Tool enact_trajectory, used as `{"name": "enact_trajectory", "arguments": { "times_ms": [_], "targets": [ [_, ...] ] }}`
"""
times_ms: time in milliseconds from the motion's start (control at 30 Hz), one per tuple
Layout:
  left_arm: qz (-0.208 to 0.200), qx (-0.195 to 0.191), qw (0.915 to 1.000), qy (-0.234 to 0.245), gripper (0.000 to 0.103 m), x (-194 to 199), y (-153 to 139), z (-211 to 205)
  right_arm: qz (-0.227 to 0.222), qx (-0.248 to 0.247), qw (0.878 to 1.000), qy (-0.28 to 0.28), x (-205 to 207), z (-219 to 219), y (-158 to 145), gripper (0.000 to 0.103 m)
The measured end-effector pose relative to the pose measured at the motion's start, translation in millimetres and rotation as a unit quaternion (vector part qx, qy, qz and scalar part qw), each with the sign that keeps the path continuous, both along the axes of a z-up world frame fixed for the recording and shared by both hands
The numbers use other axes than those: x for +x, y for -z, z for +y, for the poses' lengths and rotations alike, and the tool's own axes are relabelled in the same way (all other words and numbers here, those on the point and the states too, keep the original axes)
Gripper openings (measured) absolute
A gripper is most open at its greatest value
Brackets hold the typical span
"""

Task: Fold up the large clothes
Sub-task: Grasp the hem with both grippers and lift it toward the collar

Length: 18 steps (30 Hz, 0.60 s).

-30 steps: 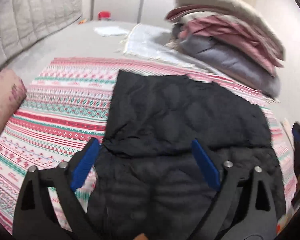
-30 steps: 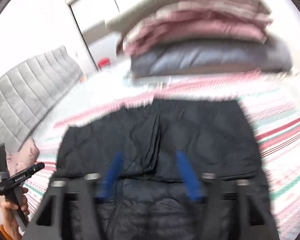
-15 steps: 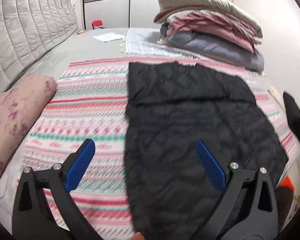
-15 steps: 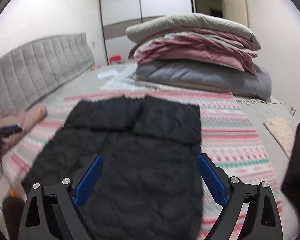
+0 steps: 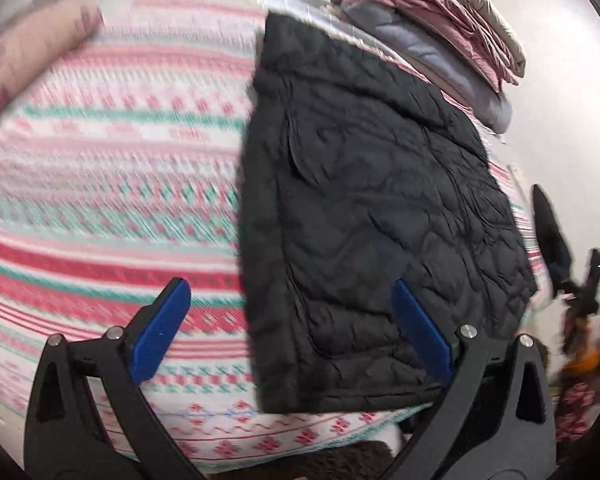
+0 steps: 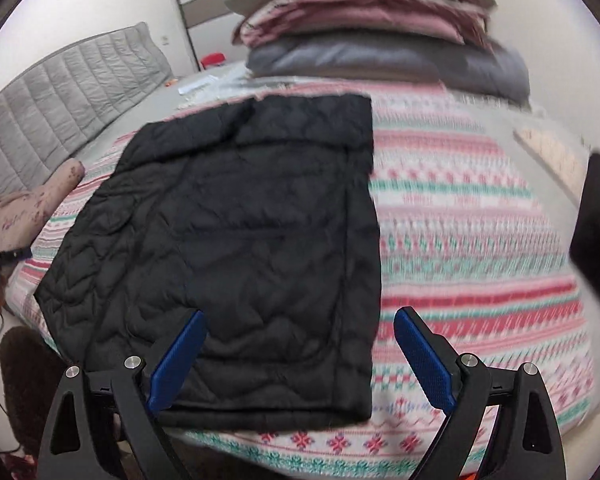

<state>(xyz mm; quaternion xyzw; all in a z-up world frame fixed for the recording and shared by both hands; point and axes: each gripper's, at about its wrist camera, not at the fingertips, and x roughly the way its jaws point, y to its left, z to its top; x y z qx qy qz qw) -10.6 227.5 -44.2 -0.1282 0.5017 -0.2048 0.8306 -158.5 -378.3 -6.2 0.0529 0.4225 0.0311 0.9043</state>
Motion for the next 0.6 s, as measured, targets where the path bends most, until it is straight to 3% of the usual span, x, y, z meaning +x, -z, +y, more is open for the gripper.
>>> {"name": "enact_trajectory", "arguments": {
  "times_ms": [167,267,300,367,467,533,567,600],
  "targets": [
    [0.072,-0.034,0.9965,0.025,0.093,4.7,34.9,-6.8,0.049,0.072,0.996,0.026,3.6,-23.1,38.2,0.095],
    [0.064,-0.021,0.9968,0.042,0.093,0.5,33.7,-12.4,0.069,0.107,0.991,0.031,3.7,-30.4,59.7,0.093],
    [0.066,-0.022,0.9963,0.051,0.092,-1.8,33.6,-15.3,0.072,0.121,0.99,0.029,2.7,-31.1,66.1,0.088],
    [0.071,-0.023,0.9948,0.07,0.085,-5.2,34.0,-21.4,0.069,0.132,0.989,0.024,-0.8,-29.5,74.3,0.084],
    [0.077,-0.022,0.9933,0.084,0.066,-10.6,34.2,-28.5,0.052,0.134,0.99,0.011,-7.4,-24.3,75.2,0.067],
    [0.088,-0.044,0.9913,0.087,0.032,-9.1,37.1,-26.6,0.047,0.151,0.987,0.006,-10.6,-24.1,75.7,0.045],
    [0.098,-0.064,0.9894,0.087,0.028,-7.9,40.3,-26.2,0.044,0.16,0.986,0.005,-11.3,-24.6,76.4,0.027],
    [0.101,-0.075,0.9886,0.084,0.025,-8.3,42.3,-25.4,0.041,0.168,0.985,0.007,-11.5,-25.3,76.6,0.02]
  ]
}}
